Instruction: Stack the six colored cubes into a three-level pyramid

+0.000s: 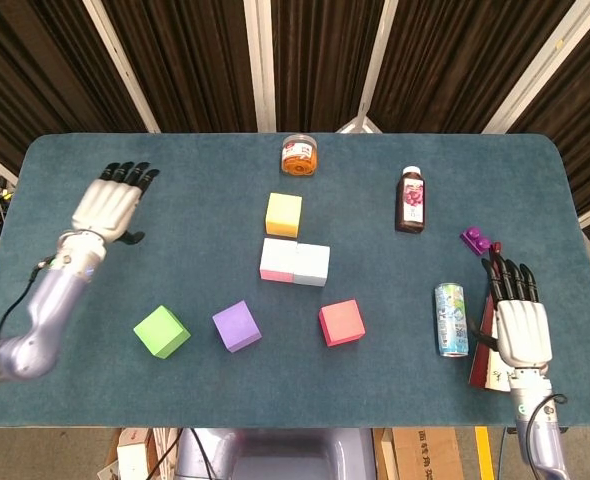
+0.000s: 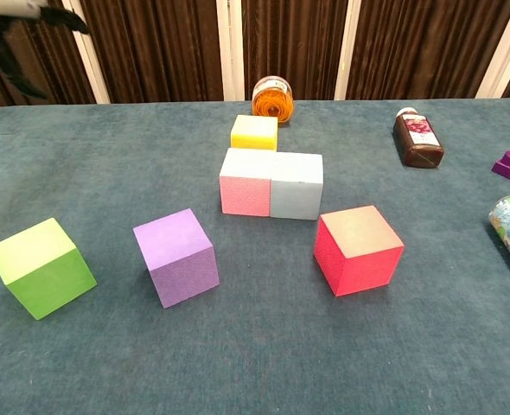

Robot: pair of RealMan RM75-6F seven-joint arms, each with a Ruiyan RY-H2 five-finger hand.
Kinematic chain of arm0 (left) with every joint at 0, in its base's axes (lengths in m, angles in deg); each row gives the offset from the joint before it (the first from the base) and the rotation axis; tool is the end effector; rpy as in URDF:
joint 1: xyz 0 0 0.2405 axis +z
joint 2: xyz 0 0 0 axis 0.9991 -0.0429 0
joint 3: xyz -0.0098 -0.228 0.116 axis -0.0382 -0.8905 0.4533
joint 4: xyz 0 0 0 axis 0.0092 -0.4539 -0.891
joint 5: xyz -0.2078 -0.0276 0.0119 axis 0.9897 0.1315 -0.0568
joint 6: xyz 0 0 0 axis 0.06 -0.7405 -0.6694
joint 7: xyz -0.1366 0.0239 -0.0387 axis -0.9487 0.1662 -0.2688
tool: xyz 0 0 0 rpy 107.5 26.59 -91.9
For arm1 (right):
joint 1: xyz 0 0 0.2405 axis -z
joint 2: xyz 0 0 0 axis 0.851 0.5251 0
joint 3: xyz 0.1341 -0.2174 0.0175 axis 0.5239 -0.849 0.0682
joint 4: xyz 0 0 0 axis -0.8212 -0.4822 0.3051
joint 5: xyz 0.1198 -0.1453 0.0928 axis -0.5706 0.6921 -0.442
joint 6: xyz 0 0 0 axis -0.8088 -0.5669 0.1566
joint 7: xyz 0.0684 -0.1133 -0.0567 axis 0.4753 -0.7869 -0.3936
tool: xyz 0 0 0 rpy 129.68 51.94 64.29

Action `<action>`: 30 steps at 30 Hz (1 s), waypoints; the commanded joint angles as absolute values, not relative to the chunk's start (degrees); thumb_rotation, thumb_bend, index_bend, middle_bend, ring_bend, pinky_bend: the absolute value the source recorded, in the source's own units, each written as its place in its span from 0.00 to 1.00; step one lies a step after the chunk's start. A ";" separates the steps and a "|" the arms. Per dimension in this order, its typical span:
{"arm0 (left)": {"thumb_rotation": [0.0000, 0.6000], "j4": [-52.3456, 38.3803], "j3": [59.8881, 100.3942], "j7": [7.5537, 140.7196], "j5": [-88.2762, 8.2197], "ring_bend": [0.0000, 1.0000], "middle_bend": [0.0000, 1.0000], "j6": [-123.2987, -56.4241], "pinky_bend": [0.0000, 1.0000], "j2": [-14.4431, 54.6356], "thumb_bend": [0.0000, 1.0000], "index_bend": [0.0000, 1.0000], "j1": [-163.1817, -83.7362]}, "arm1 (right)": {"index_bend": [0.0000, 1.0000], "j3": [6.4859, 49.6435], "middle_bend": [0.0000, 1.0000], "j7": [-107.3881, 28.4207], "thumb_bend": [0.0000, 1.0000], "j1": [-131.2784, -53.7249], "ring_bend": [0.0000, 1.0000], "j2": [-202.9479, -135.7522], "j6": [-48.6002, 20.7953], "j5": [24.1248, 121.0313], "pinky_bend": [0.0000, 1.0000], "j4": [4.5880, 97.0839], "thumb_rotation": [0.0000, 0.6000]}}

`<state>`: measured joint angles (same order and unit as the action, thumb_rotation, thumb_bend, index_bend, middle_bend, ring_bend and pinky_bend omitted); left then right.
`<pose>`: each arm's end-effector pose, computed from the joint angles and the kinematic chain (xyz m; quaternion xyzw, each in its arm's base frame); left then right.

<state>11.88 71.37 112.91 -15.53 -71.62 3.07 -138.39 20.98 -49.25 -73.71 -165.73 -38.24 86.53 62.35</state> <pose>-0.1464 0.4177 0.1183 -0.7273 -0.3321 -0.2577 0.5425 -0.2837 -0.2353 0.0953 0.5693 -0.3673 0.4264 0.5993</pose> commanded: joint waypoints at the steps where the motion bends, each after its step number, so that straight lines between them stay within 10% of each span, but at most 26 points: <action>1: 1.00 5.26 72.23 112.90 -9.40 0.00 0.01 -67.43 0.00 9.65 0.28 0.01 -144.08 | 0.04 21.49 0.02 -50.61 0.28 -73.26 0.00 -165.75 -38.07 86.47 0.00 63.07 1.00; 30: 1.00 -31.58 72.87 116.17 5.36 0.00 0.05 -60.17 0.00 39.87 0.28 0.08 -165.86 | 0.04 26.36 0.02 -49.64 0.28 -70.23 0.00 -164.82 -36.48 83.38 0.00 63.67 1.00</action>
<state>-30.27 73.30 116.21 4.75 -60.62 38.80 -165.02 26.32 -49.68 -70.26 -164.84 -36.51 83.42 63.64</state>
